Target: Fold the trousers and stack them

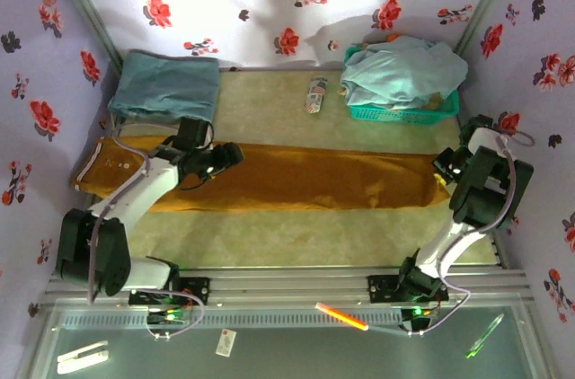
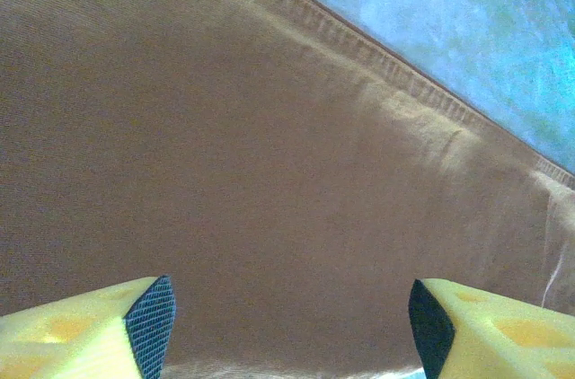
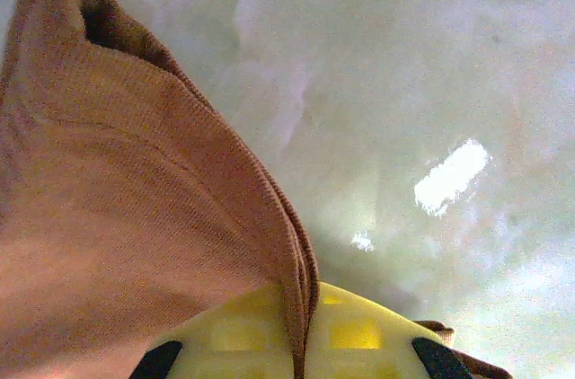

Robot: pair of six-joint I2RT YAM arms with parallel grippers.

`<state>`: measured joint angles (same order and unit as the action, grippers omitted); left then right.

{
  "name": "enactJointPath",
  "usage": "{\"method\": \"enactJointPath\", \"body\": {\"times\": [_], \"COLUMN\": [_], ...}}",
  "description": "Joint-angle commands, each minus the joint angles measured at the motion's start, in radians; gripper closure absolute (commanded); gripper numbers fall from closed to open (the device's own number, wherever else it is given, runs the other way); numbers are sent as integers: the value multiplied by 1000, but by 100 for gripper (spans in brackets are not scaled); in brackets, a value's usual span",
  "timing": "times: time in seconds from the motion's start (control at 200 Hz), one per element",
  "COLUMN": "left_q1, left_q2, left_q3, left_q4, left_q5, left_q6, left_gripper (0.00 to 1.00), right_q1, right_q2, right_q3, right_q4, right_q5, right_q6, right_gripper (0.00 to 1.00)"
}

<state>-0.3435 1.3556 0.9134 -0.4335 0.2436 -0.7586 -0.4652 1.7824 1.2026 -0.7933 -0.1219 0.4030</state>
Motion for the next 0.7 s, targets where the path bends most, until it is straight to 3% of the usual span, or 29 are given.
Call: {"method": "enactJointPath", "body": {"times": [0.0,0.26,0.48,0.7], "left_q1": [20,94,118,170], "left_q2": [-32,-69,-96,-131], "left_q3": [1,8,5,-33], "left_q4": [-38,-93,-166,-193], "left_q5": [-20,-46,-94,-149], "left_q6": [36,28,25,-11], "left_gripper": [27,27,27,27], "right_q1": [18,207,643,1040], "right_q2": [-141,-361,-471,-365], "right_q3": [-41,-80,16,120], "right_q4": [16,-20,-90,24], "right_q5": [-60,-122,85,169], "right_q6": [66,118,268,448], "right_gripper": [100,100,100,100]}}
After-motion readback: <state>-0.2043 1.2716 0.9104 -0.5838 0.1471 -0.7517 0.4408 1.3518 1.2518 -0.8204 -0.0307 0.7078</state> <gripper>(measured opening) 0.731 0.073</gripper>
